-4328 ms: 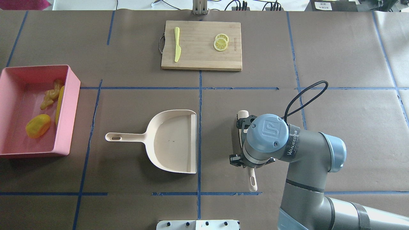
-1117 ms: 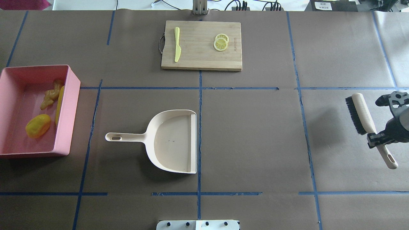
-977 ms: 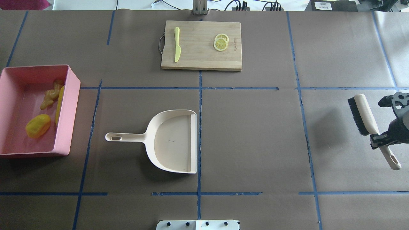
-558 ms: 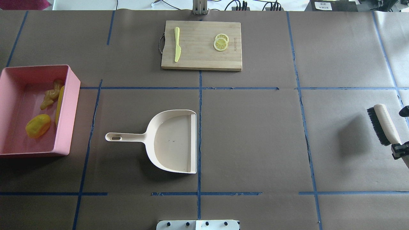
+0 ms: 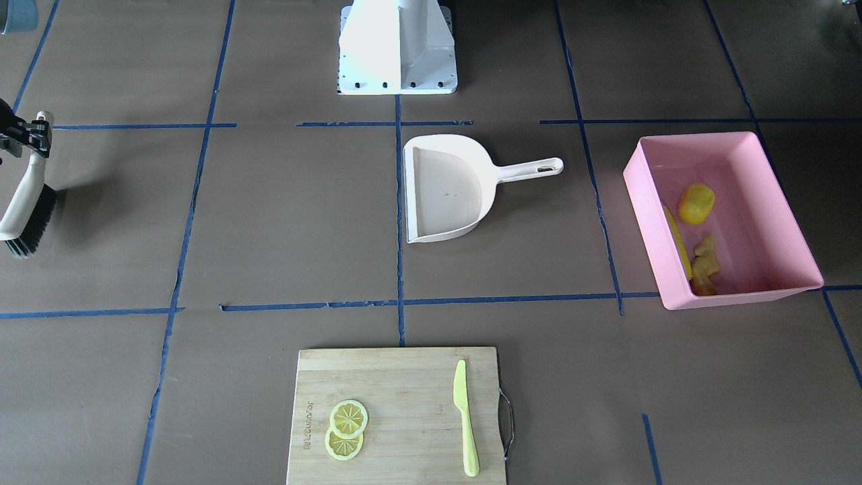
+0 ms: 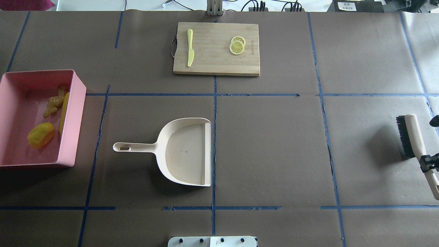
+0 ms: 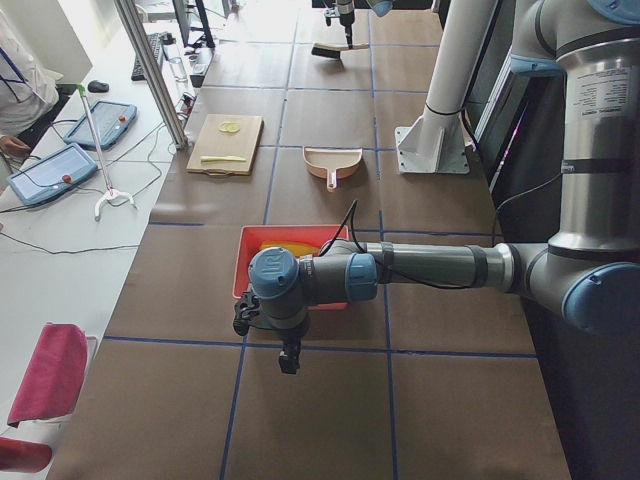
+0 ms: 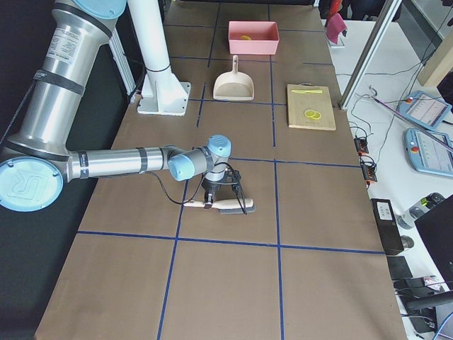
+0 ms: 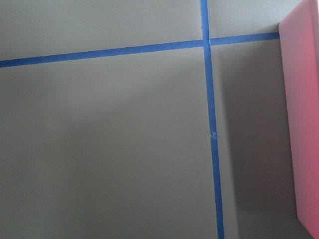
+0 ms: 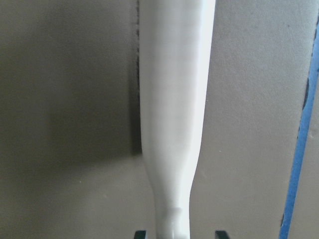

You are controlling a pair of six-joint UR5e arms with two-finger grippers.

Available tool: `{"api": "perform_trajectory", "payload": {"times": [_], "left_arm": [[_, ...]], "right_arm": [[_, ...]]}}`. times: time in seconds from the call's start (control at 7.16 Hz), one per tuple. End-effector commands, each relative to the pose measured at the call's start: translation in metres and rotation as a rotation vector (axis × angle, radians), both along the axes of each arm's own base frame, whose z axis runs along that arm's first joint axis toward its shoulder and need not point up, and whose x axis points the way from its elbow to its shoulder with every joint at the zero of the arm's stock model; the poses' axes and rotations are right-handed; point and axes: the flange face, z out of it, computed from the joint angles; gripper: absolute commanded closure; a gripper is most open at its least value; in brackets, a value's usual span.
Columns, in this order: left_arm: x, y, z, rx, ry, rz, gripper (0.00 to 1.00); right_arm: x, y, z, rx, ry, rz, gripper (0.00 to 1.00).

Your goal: Sweep and dump trash into bin

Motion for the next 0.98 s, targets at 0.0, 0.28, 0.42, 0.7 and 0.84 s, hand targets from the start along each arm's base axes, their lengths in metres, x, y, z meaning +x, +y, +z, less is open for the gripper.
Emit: {"api": "perform_trajectory", "payload": {"times": [0.0,0.28,0.42,0.7,0.84], "left_arm": [[0.000,0.000,0.000,0.002,0.000,0.000,0.00],[0.000,0.000,-0.001,0.003,0.000,0.000,0.00],[0.000,0.000,-0.001,0.003,0.000,0.000,0.00],[0.000,0.000,-0.001,0.004,0.000,0.001,0.00],[0.000,-0.001,-0.003,0.008,0.000,0.000,0.00]], "right_arm": [[0.006,-0.006,-0.006,0.005,-0.017,0.021,0.00],[0.047,-0.021,-0.025,0.023,-0.071,0.112,0.00],[0.082,-0.028,-0.015,0.104,-0.073,0.076,0.00],[0.178,-0.055,-0.007,0.150,-0.038,0.019,0.00],[0.215,-0.064,-0.014,0.158,-0.038,-0.006,0.00]]}}
